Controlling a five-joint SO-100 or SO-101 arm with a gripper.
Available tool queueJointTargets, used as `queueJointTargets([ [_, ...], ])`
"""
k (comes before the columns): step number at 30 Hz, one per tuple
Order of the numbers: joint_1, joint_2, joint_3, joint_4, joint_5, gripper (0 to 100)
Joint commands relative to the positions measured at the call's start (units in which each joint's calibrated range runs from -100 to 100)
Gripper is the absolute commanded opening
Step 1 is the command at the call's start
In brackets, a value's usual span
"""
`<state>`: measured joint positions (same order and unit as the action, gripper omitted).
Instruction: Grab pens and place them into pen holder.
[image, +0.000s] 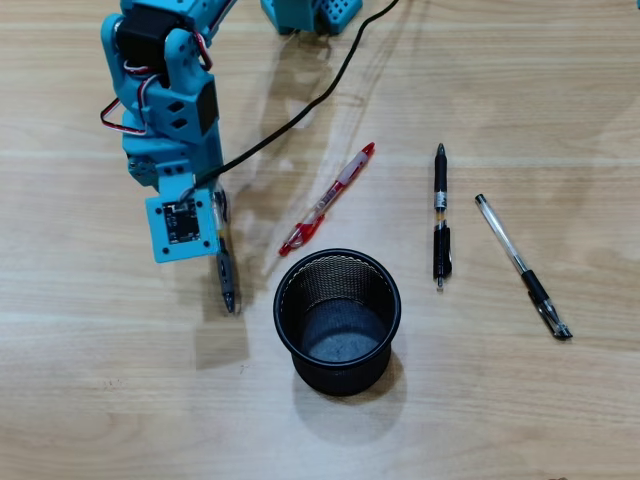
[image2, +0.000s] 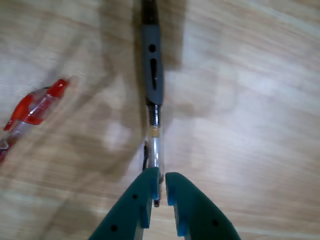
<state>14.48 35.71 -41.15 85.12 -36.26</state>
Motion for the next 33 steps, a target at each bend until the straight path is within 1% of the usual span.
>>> queueJointTargets([
  [1,-1.81,-0.55,-2.43,0.07,-0.24,2],
  [3,-2.27,-0.47,-2.25,0.07,-0.24,5],
  [8,-3.27,-0.47,-2.25,0.33,-0.24,20],
  [10,-3.27,-0.30,-2.07,0.85,-0.24,24],
  [28,-3.72,9.19,-0.72,0.85,-0.24,24],
  [33,-4.27,10.78,-0.72,0.85,-0.24,17],
])
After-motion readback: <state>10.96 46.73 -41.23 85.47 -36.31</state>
